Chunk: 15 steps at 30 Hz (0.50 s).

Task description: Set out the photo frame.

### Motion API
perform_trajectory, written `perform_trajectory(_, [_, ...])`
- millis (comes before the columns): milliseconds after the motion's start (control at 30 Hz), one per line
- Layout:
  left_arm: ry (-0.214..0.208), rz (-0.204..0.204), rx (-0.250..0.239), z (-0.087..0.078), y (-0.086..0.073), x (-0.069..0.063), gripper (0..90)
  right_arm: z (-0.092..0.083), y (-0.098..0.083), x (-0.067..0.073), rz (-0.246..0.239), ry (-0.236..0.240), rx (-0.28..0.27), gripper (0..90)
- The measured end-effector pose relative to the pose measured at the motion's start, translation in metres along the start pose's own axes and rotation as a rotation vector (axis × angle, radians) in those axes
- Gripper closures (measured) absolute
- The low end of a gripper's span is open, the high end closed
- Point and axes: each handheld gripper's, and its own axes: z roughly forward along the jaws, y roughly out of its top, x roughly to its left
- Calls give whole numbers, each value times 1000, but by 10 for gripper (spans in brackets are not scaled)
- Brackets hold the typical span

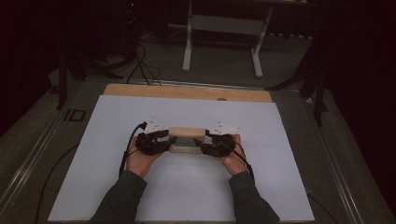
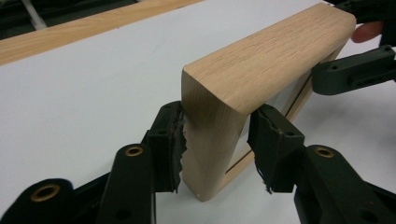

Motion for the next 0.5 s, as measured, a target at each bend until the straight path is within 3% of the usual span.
perform_trajectory(267, [-1,2,1,0,1,3,606,-2,0,-5,23,-12,-9,532])
perform_trajectory(500, [-1,-4,-1,1,1,5,624,-1,1,-7,29,-24,-6,545])
